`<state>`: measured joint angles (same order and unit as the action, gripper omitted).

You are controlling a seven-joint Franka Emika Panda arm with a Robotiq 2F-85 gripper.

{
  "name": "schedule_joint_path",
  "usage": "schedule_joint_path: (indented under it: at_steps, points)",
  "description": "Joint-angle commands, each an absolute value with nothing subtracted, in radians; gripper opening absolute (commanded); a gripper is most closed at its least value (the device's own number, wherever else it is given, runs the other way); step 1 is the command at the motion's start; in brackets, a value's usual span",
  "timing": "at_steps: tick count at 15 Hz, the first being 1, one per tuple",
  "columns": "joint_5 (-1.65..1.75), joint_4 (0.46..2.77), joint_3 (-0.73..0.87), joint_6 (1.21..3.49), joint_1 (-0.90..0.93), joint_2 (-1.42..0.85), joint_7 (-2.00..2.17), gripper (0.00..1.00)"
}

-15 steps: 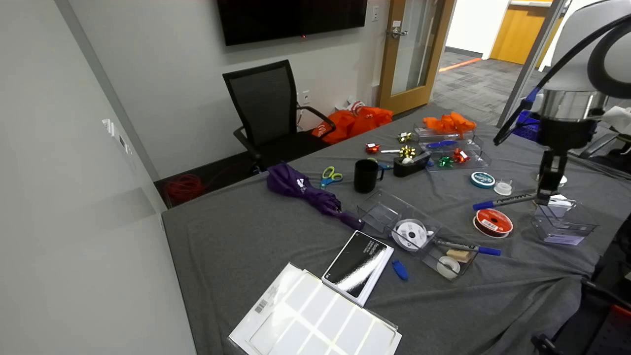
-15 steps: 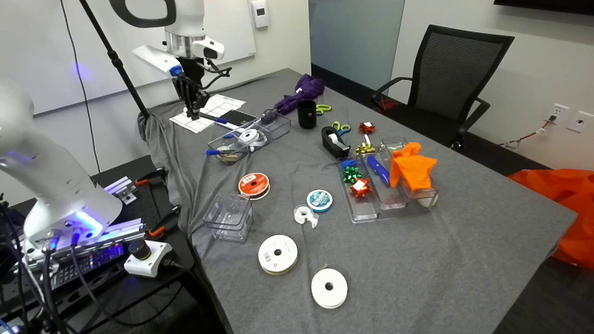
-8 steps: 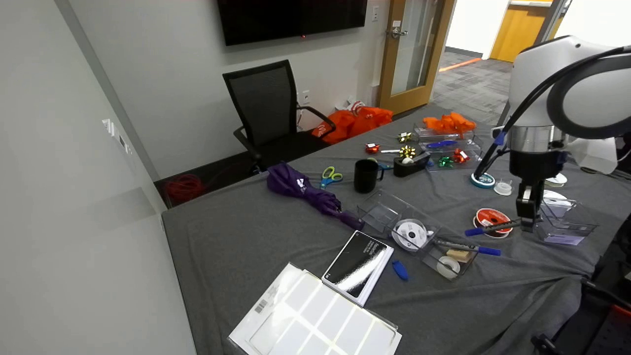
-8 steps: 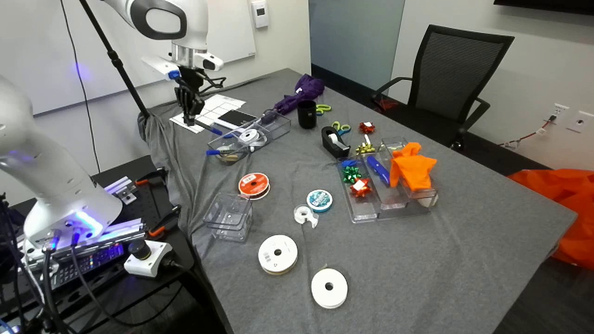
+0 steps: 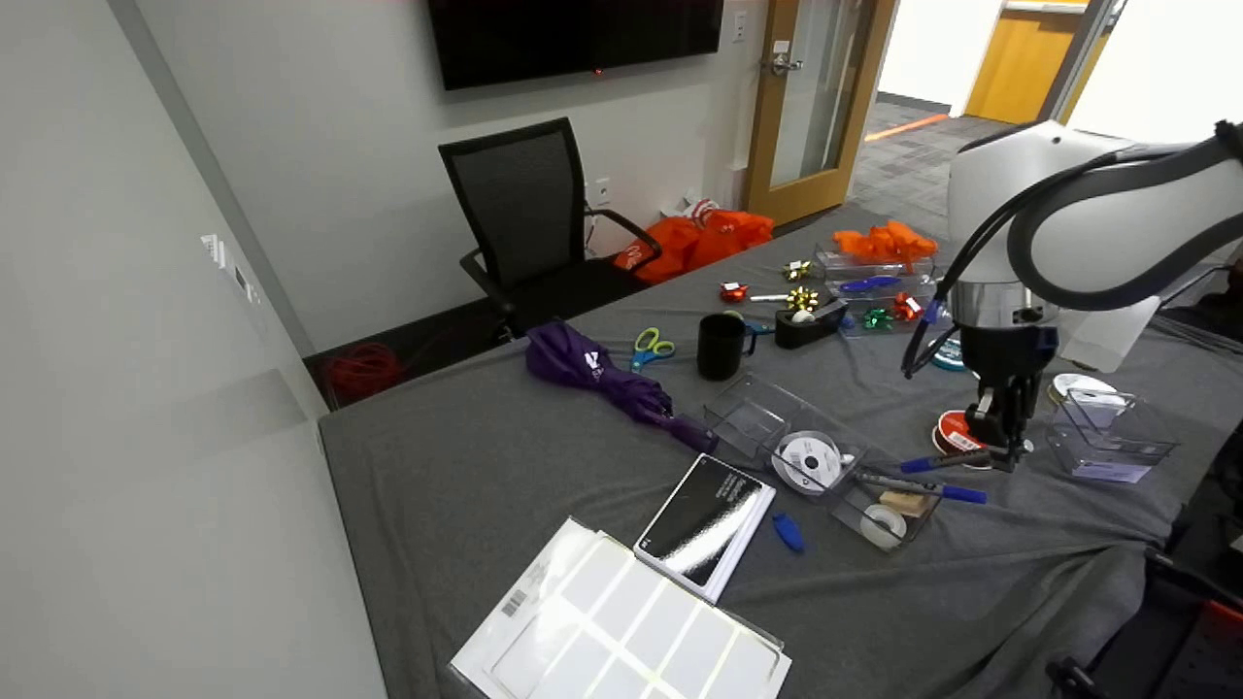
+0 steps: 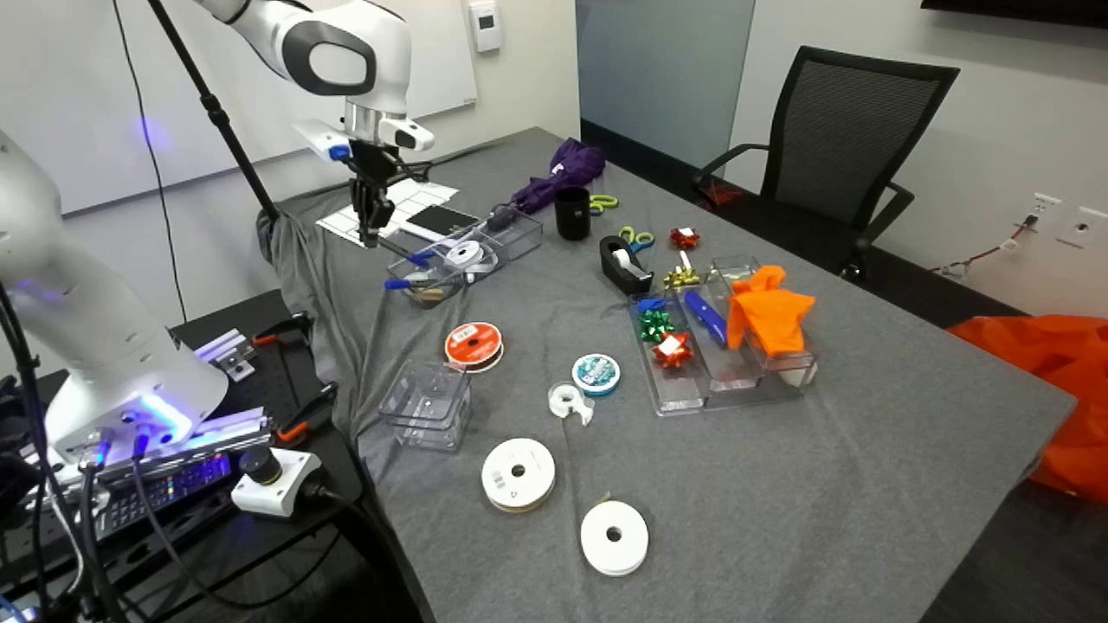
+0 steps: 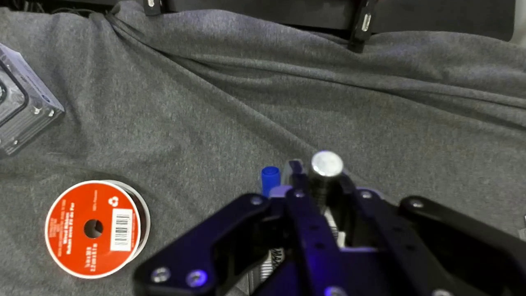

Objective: Take the marker out of the clear container at the front on the right and put it in the container on the left.

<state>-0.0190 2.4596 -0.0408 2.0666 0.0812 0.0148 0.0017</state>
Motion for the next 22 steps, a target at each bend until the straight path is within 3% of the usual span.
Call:
schedule_joint_path:
  at_steps: [1,17,18,19,20,22]
  points:
    - [0.019,2.423,-0.053,2.105,0.078,-0.063,0.05,0.04]
    - [0.184,2.504,-0.052,2.463,0.093,-0.161,0.05,0.04]
    - [0.193,2.511,-0.051,2.473,0.095,-0.162,0.054,0.08]
    - [0.201,2.519,-0.05,2.481,0.097,-0.162,0.055,0.42]
    - [0.208,2.525,-0.049,2.484,0.099,-0.161,0.055,0.43]
    - [0.229,2.533,-0.046,2.466,0.102,-0.157,0.061,0.56]
